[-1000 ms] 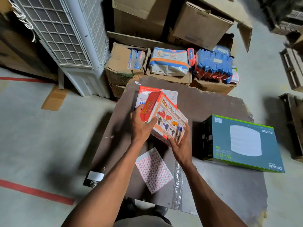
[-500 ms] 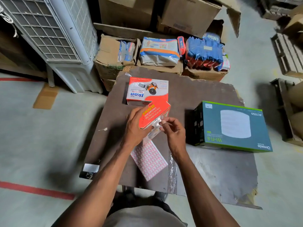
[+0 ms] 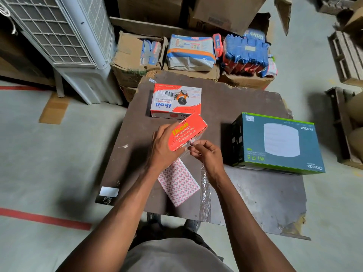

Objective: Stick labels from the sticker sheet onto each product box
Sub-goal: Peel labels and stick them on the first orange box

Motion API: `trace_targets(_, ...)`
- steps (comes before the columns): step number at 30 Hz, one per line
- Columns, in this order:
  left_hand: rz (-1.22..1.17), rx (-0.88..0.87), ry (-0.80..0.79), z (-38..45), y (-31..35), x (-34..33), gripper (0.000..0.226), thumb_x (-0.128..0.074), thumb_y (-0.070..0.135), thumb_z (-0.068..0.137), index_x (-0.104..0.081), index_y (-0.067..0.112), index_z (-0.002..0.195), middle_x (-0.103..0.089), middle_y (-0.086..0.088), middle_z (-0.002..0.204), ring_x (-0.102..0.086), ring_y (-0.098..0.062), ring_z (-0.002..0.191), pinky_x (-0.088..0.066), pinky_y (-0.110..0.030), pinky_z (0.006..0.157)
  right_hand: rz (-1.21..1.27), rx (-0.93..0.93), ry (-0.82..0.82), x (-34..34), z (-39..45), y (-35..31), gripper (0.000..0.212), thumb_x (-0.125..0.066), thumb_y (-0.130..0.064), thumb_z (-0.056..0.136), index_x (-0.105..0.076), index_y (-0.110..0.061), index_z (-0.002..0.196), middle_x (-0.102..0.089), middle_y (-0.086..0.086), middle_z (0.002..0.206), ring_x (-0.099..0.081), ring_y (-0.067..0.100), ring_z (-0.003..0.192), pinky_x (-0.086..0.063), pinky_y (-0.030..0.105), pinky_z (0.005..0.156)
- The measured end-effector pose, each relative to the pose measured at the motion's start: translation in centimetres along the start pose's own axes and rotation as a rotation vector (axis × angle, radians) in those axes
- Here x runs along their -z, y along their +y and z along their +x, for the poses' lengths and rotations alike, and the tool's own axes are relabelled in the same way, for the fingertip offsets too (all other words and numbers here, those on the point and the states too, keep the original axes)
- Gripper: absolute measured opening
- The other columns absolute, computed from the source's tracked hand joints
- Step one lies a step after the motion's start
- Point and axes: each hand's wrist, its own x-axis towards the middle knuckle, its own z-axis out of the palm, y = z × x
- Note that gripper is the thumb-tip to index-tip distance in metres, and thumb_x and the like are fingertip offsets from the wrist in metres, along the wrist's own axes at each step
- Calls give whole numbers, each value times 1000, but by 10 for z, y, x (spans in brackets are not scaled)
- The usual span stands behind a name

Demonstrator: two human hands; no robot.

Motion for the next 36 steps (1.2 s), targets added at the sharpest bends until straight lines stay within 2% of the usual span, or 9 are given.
trace_targets(3, 8, 22, -41, 0, -1, 3, 92, -89, 42, 73, -40, 30, 150, -48, 4, 141, -50, -18, 125, -55, -39, 89, 8, 6, 4, 0, 0, 2, 14, -60, -3, 99, -70, -6, 90, -71, 11, 85, -70, 22, 85, -59, 39, 96)
trace_targets(10, 2, 56, -93, 4, -3, 9, 70, -77, 33, 88, -42, 29, 149, -50, 1, 141, -49, -19, 128, -53, -49, 99, -29, 39, 10, -3, 0, 5, 13, -61, -6, 100, -71, -8, 91, -73, 19, 97, -73, 28, 93, -61, 38, 93)
trace_targets(19, 86, 1, -148, 3, -3, 10, 77, -75, 28, 88, -36, 22, 154, -45, -1, 143, -50, -21, 128, -57, -44, 95, -67, 56, 39, -4, 2, 7, 14, -61, -6, 100, -71, -9, 92, -73, 20, 100, -73, 27, 93, -60, 36, 91)
trace_targets(25, 83, 40, -174, 5, -7, 12, 89, -82, 37, 81, -33, 27, 154, -44, 1, 144, -52, -20, 126, -57, -44, 94, -64, 71, 64, -4, 4, 8, 12, -59, -8, 102, -69, -7, 96, -74, 18, 102, -75, 28, 97, -61, 33, 89)
trace_targets(29, 90, 66, -188, 10, -4, 13, 94, -84, 37, 80, -30, 25, 156, -44, -2, 144, -53, -21, 123, -53, -36, 89, -81, 98, 81, -6, 5, 7, 12, -60, -11, 102, -67, -11, 93, -74, 14, 102, -75, 27, 96, -62, 34, 88)
trace_targets(31, 142, 89, -201, 14, -1, 13, 95, -81, 39, 81, -26, 24, 157, -42, -2, 144, -53, -22, 123, -53, -39, 92, -98, 113, 86, -8, 7, 7, 11, -62, -12, 101, -67, -13, 92, -74, 13, 103, -75, 27, 97, -62, 35, 89)
trace_targets(33, 262, 104, -209, 18, 3, 12, 97, -79, 48, 80, -23, 26, 157, -41, -2, 145, -52, -25, 125, -49, -43, 98, -120, 126, 92, -9, 9, 8, 10, -62, -13, 101, -67, -13, 93, -74, 12, 102, -75, 27, 97, -62, 36, 89)
trace_targets(36, 357, 121, -169, 20, 7, 9, 102, -80, 65, 69, -30, 30, 152, -45, -1, 143, -54, -25, 124, -43, -43, 101, -133, 137, 92, -10, 11, 10, 10, -61, -12, 102, -68, -11, 95, -74, 11, 100, -74, 30, 95, -62, 36, 88)
